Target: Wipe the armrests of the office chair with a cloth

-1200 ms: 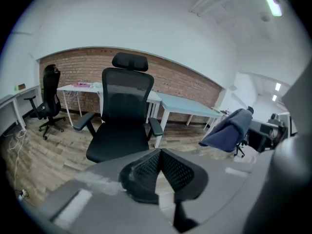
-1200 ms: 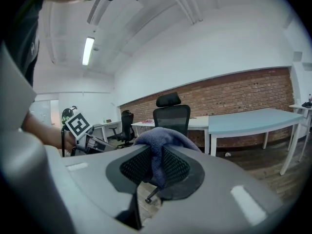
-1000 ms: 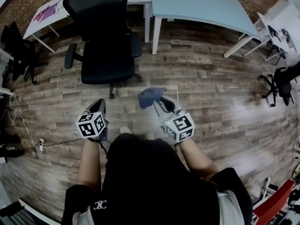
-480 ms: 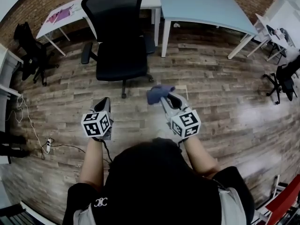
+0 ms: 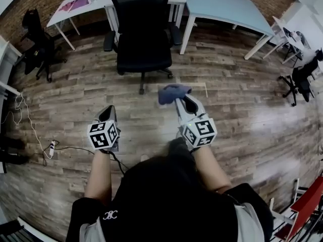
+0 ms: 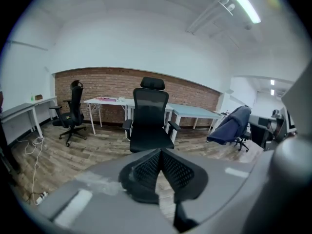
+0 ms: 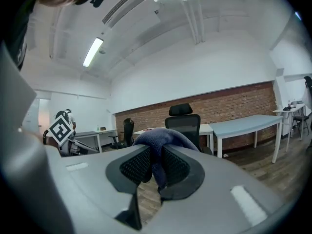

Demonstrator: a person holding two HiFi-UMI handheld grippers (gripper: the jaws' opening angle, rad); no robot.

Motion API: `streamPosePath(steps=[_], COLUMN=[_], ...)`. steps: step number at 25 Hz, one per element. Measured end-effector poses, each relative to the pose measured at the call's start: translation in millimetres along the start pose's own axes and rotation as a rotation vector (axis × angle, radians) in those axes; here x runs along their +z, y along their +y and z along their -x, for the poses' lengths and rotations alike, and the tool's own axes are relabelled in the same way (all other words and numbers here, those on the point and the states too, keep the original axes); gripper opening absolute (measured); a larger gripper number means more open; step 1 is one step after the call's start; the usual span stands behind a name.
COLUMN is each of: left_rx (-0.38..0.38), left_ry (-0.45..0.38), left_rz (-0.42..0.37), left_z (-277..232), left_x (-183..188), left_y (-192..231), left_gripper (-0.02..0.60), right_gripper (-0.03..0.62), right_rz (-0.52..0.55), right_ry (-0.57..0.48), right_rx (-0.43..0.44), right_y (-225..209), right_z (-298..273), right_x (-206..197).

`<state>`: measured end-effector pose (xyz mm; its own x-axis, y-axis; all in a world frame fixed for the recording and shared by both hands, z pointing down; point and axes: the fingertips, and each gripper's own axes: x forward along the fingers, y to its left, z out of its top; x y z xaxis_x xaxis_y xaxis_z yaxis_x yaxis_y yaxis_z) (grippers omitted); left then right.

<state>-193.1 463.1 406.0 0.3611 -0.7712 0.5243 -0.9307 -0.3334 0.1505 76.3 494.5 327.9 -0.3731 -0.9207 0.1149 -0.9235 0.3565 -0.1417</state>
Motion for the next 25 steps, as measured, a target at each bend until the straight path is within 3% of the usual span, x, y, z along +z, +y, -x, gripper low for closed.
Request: streamPosePath(steps=[4,13,21,25], left_rx=[-0.016,0.024,-0.013,-0.012], left_ry=[-0.035,-0.095,-0.093,-0.085], left_rz=[0.029,0.051,-0.006,-0.003], left_z=[25.5,38.8,29.6,30.8], left_x=[0.5,12.8,20.4,15.4], left_y=[6.6,-19.3,-70.2,-75.4], left_gripper=[0.006,0.006,0.006,0.006], right_gripper=[0.072,0.072,0.071,0.071], right_rz=[0.034,0.08,0.063,0.069], right_ry=[0.006,0.04,0.053,0.063], right_rx=[-0.002,0.048,0.021,0.025], right_y=[23.0,11.4,-18.0,-21.2], right_z=[8.8,21.3,51.0,60.8], right_x=[6.6,23.0,17.7,12.2])
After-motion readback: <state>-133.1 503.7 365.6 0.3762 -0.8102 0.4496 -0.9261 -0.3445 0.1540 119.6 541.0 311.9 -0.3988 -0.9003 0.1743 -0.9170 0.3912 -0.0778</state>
